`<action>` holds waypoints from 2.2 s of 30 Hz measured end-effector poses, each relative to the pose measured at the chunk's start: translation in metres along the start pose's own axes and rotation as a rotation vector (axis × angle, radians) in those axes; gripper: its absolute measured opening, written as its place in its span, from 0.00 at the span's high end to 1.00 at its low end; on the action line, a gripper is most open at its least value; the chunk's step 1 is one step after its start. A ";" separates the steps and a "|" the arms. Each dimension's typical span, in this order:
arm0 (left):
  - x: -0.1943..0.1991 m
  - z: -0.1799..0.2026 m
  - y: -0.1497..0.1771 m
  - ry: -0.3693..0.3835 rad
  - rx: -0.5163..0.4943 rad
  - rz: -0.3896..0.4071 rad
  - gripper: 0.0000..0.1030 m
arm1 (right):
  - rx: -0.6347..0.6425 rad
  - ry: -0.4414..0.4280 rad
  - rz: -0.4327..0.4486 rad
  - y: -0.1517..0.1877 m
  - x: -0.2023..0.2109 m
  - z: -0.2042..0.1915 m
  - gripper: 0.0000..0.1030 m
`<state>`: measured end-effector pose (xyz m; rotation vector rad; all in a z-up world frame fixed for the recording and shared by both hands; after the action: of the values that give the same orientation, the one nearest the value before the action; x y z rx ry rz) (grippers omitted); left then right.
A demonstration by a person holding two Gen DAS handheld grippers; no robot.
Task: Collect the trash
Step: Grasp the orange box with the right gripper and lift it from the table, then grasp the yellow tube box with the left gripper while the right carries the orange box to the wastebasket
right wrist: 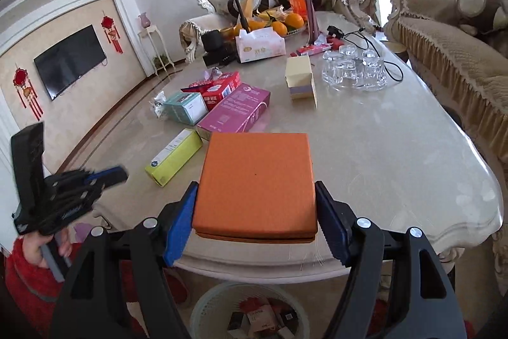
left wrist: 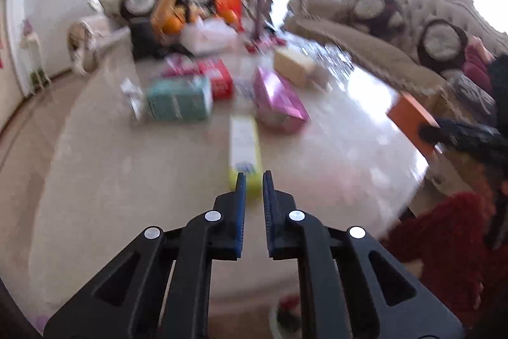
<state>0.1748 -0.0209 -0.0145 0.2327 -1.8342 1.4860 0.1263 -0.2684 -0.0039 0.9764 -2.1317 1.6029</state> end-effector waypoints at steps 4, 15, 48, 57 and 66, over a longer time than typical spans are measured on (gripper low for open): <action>-0.026 0.004 -0.015 0.010 -0.030 -0.041 0.52 | -0.021 0.009 -0.024 0.000 -0.013 0.007 0.34; -0.074 -0.006 -0.012 -0.158 0.037 -0.200 0.05 | -0.061 -0.005 -0.036 0.004 -0.020 0.019 0.34; -0.041 0.102 0.192 0.265 -0.005 -0.599 0.71 | 0.019 -0.066 -0.645 0.198 -0.053 -0.015 0.34; -0.119 0.122 0.257 0.330 0.049 -0.826 0.06 | -0.008 0.035 -0.832 0.239 -0.120 0.016 0.33; -0.068 0.082 0.228 0.221 0.164 -0.589 0.06 | 0.011 0.029 -0.702 0.209 -0.083 0.008 0.33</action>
<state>0.0585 -0.0450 -0.2358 0.6052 -1.3140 1.1833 0.0472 -0.2176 -0.2082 1.4750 -1.4945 1.2506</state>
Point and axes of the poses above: each gripper's, at about its wrist camera, not at the fingertips, and x roughly against the way its jaws point, z to its right, y to its underside, the point moved 3 cm from there along -x, roughly the way its jaws point, and after that the axes turned 4 degrees about -x, right-handed, at the moved point
